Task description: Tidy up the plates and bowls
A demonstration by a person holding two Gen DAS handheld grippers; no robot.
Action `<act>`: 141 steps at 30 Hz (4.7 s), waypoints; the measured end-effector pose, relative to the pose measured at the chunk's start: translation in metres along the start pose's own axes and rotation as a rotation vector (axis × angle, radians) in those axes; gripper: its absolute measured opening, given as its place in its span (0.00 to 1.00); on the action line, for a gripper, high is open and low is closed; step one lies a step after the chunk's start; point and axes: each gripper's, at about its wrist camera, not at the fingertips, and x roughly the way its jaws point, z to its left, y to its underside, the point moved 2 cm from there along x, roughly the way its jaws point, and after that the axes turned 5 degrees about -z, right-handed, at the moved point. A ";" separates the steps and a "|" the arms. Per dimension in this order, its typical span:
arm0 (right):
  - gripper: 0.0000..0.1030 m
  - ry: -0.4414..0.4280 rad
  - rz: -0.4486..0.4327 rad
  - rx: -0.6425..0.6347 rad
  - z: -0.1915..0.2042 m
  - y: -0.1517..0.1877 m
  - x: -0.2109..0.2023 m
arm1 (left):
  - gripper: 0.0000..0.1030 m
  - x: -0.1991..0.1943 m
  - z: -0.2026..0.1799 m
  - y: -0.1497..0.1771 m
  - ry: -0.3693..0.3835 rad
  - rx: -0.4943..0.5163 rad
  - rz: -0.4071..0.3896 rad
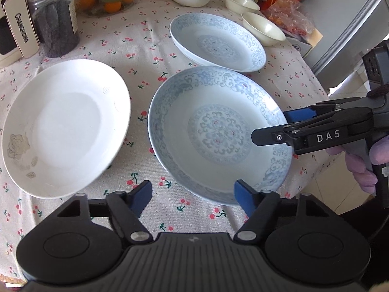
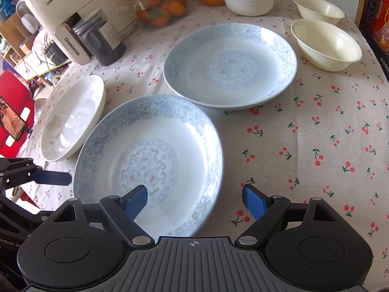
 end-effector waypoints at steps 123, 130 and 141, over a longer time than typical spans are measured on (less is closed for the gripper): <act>0.23 0.283 -0.179 0.204 -0.065 -0.094 0.013 | 0.24 0.060 -0.023 -0.106 -0.171 0.028 -0.267; 0.23 0.327 -0.196 0.141 -0.058 -0.093 0.015 | 0.25 0.062 -0.025 -0.105 -0.189 0.079 -0.296; 0.23 0.383 -0.208 0.048 -0.051 -0.093 0.019 | 0.25 0.067 -0.029 -0.104 -0.236 0.129 -0.336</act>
